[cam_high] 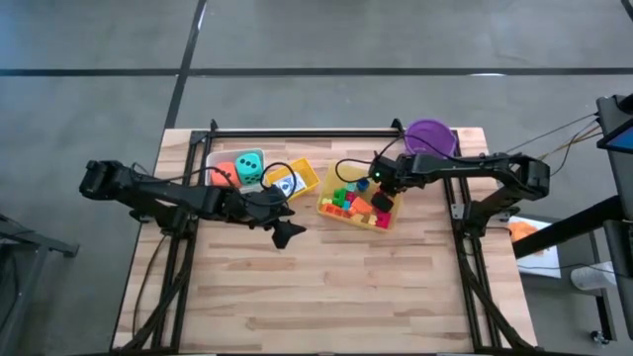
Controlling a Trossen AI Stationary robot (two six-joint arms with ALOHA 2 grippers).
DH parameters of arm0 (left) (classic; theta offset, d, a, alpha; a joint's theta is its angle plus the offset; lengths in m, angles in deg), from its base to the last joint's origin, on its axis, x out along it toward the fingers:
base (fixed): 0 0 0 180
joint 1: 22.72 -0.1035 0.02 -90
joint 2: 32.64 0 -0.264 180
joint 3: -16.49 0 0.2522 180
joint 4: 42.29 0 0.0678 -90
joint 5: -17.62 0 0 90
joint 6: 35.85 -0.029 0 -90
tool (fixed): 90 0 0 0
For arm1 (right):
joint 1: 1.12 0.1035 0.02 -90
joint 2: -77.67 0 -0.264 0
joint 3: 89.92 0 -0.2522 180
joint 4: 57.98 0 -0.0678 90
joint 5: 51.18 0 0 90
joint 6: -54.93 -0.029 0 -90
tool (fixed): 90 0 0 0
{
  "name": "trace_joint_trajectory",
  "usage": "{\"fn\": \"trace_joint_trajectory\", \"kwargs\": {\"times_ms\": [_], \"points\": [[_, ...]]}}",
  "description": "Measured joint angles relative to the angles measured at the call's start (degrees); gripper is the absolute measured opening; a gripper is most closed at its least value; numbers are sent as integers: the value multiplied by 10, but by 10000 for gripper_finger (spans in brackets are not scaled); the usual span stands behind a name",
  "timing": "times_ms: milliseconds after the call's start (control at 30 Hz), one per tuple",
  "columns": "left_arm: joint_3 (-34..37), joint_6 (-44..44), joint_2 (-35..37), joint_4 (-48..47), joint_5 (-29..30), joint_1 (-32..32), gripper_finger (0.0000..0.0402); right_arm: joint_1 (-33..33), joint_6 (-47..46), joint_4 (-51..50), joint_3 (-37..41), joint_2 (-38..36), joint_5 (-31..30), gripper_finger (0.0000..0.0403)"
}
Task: Pick & Place Toys
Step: Put the red game piece into the yellow bin, then put the blue game piece into the yellow bin
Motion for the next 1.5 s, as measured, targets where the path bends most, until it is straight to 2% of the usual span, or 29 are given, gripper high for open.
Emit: {"fn": "trace_joint_trajectory", "kwargs": {"times_ms": [400,533,700,867,1000,1233,1500], "points": [[0,5,0,-7,0,0,357,0,-1,-2,-2,-1,4,8],[0,31,0,-30,0,-1,357,2,2,-2,-1,-1,19,15],[-3,106,0,-105,0,-16,357,6,6,-17,2,-3,40,75],[-2,155,-3,-111,9,-31,357,8,4,-12,2,-5,74,152],[-3,171,-18,-111,19,-37,357,15,-1,-12,1,-10,75,190],[-1,226,-69,-155,19,-53,357,25,-15,-27,1,-53,73,208],[-3,234,-108,-153,13,-72,357,29,-16,-47,-3,-100,70,209]]}}
